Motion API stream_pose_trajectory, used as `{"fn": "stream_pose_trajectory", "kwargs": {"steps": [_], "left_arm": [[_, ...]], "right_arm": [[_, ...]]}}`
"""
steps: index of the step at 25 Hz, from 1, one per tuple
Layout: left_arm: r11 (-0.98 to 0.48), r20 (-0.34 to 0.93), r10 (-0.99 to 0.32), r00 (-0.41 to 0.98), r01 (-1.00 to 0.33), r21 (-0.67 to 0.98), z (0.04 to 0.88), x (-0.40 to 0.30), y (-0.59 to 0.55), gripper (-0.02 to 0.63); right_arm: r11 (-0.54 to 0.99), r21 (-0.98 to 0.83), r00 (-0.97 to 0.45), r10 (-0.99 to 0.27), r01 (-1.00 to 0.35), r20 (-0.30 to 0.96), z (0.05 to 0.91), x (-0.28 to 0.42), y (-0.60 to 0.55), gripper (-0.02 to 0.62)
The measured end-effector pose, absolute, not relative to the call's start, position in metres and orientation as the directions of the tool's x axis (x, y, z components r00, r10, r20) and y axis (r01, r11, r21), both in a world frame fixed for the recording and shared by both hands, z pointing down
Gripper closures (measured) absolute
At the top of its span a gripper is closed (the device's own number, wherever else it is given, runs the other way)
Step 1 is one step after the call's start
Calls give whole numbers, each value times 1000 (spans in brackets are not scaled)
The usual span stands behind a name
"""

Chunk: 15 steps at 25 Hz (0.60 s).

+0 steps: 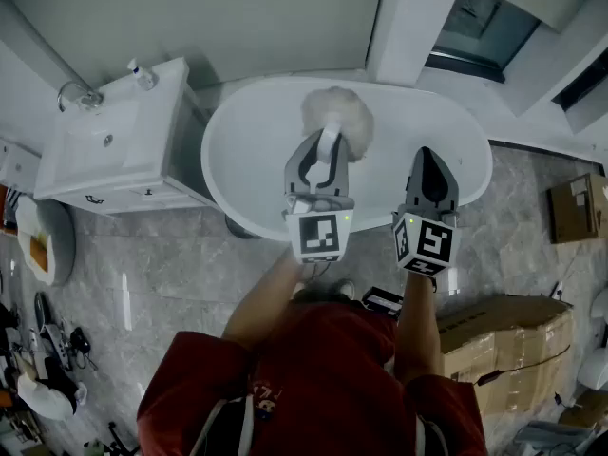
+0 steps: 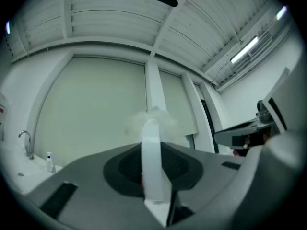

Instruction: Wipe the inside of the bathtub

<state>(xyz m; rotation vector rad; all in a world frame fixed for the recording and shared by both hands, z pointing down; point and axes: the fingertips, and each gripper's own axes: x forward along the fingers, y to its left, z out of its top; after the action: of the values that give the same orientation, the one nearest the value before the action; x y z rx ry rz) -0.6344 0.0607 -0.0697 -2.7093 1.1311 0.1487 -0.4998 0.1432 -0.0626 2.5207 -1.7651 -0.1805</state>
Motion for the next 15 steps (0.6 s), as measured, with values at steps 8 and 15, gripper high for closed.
{"fn": "stream_pose_trajectory", "kwargs": {"steps": [8,15], "left_arm": [[-702,-171,-675,717,-696,-149,-71,-615,77,508],[-725,-174,-649,741,-671,-153,-71,-587,97,508]], "right_arm": [[-370,102,364,-929,-923,-69,-60,-479,160,584],[-420,95,411,-906,-903,-100,-61,-451,187,584]]}}
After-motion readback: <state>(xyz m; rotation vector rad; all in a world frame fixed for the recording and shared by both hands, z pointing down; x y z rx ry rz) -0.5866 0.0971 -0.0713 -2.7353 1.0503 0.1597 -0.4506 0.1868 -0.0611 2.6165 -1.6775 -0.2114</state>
